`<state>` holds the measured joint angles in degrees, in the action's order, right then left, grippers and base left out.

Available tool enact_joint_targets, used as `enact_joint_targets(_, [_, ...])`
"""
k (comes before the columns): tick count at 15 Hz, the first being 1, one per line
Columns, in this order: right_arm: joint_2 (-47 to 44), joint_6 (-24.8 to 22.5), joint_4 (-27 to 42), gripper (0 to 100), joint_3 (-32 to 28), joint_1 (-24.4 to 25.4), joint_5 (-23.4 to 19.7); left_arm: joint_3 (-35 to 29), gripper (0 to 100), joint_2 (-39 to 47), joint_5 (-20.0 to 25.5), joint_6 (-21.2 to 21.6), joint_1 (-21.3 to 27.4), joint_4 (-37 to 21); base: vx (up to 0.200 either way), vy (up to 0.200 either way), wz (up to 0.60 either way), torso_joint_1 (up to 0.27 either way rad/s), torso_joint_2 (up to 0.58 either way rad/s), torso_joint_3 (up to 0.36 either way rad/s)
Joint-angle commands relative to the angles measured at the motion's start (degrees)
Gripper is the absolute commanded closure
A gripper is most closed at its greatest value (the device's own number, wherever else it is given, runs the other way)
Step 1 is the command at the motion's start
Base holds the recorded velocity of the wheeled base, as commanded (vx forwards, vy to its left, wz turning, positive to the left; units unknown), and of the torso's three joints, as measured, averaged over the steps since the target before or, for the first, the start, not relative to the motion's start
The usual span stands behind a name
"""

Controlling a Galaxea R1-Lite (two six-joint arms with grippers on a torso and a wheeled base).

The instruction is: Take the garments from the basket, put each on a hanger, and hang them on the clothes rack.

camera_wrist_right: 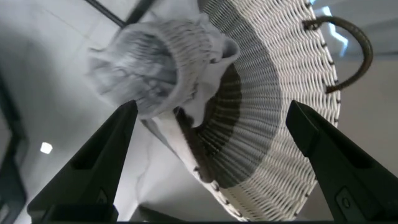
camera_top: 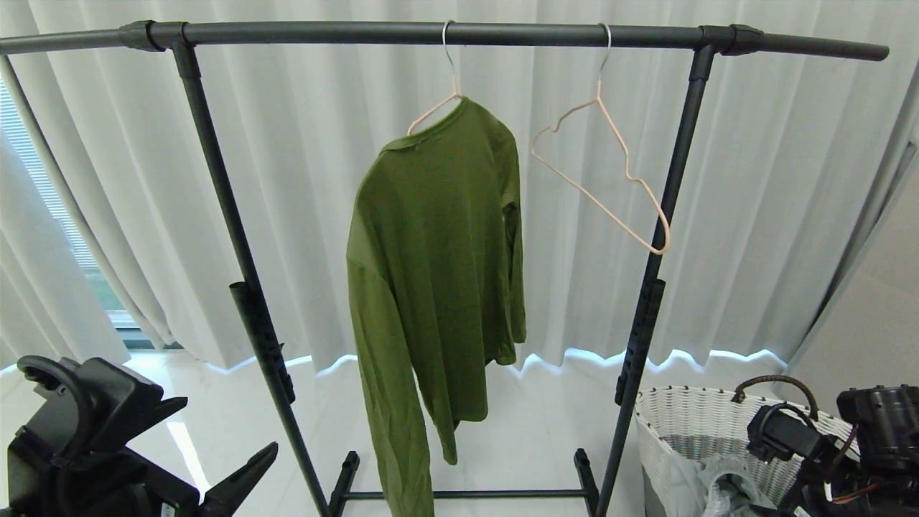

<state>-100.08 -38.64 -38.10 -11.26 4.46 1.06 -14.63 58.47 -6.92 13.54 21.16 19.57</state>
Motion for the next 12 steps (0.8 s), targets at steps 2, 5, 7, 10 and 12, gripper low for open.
enact_joint_targets(2, [-9.34, 0.15, -9.28, 0, -0.07, 0.2, 4.48, -0.05, 0, -0.19, -0.02, -0.01, 0.02, 0.03, 0.0, 0.0, 0.0, 0.0, 0.0, 0.0])
enact_joint_targets(5, [-12.24, 2.26, -14.11, 0, -0.6, 1.6, 4.48, 0.21, 0, -0.19, -0.02, -0.01, 1.16, 0.03, 0.0, 0.0, 0.0, 0.0, 0.0, 0.0])
enact_joint_targets(7, [-13.03, 3.75, -14.55, 0, -1.13, 2.31, 5.36, 0.21, 0, -0.11, -0.02, -0.01, 1.25, 0.03, 0.0, 0.0, 0.0, 0.0, 0.0, 0.0])
enact_joint_targets(10, [-13.65, 3.84, -14.99, 0, -1.22, 2.39, 6.23, 0.21, 0, -0.19, 0.07, -0.01, 1.16, 0.03, 0.0, 0.0, 0.0, 0.0, 0.0, 0.0])
enact_joint_targets(12, [-13.91, 3.84, -17.01, 100, -1.04, 2.48, 6.32, 0.3, 0, -0.28, -0.02, -0.01, 1.16, 0.03, 0.0, 0.0, 0.0, 0.0, 0.0, 0.0])
